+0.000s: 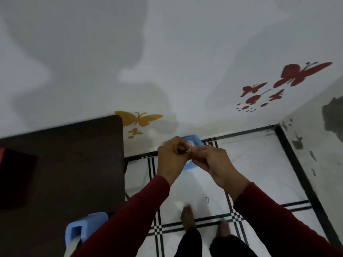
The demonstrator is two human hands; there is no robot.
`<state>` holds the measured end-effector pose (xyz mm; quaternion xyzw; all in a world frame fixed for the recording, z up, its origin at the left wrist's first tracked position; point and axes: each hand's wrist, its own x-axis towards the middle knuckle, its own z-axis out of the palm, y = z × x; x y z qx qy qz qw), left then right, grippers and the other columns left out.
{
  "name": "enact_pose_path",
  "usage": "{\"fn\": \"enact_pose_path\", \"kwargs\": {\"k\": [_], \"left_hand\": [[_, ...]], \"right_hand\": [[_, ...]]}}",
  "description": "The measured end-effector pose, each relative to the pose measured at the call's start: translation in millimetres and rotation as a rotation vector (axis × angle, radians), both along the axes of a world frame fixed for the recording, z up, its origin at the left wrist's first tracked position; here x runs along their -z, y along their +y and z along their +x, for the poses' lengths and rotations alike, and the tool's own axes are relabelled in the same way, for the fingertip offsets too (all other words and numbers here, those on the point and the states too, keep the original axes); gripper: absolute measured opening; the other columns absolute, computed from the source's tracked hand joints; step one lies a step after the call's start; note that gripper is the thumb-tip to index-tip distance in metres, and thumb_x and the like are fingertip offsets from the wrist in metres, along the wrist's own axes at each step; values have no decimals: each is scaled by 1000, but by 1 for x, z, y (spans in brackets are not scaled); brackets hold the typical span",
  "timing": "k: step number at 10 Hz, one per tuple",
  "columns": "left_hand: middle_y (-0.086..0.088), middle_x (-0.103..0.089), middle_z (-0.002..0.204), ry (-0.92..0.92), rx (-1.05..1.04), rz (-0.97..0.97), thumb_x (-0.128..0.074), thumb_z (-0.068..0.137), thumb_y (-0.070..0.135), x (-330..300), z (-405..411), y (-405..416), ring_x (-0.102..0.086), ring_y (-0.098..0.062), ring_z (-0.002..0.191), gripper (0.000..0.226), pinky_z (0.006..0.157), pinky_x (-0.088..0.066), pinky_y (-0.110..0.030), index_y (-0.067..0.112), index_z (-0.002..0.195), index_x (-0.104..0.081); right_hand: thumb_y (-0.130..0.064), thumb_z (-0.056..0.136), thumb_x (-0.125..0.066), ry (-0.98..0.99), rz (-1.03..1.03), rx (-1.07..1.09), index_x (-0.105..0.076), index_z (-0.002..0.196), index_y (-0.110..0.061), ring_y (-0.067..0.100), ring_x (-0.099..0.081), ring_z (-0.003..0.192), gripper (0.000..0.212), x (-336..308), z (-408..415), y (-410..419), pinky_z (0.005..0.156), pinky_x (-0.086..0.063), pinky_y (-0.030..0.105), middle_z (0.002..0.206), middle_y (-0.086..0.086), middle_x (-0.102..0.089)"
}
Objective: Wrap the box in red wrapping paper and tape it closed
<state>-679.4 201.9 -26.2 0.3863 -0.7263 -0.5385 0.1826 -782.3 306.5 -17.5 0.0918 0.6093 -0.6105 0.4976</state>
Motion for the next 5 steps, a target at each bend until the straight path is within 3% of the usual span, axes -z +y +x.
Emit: {"fn": "enact_pose_path", "kwargs": {"k": [1,2,3,4,5], "left_hand": [[7,-71,80,-112,-40,46,-85,75,-5,62,-33,-24,-66,7,71,26,62,-50,-10,9,91,-70],[-3,-77,98,-219,-48,205,-80,82,-3,143,-59,-54,-74,-14,94,34,80,-62,-28,20,105,-71],[-9,-76,106,-314,-182,259,-67,86,-11,211,-73,-79,-73,-27,104,33,94,-60,-43,17,103,-70],[-2,-68,102,-442,-271,225,-59,94,-3,269,-90,-94,-64,-18,99,22,83,-47,-17,12,104,-70],[5,-61,91,-531,-278,204,-55,96,2,286,-99,-101,-56,-14,92,15,65,-34,-12,10,100,-68]], "right_hand": [[-1,85,-81,39,86,-110,-81,96,-5,32,-76,99,12,74,-37,-28,81,-63,32,101,20,-79],[-3,75,-87,134,230,-130,-80,79,-16,27,-77,87,15,153,-75,-59,91,-62,42,84,10,-79],[-1,83,-80,486,294,-126,-80,80,-22,19,-73,84,21,219,-94,-84,91,-59,30,80,-7,-75],[5,91,-66,654,299,-343,-80,110,-7,30,-72,101,26,302,-111,-103,83,-46,6,108,9,-77],[3,95,-53,539,424,-622,-73,128,-12,27,-63,124,41,349,-126,-103,90,-40,17,138,8,-67]]}}
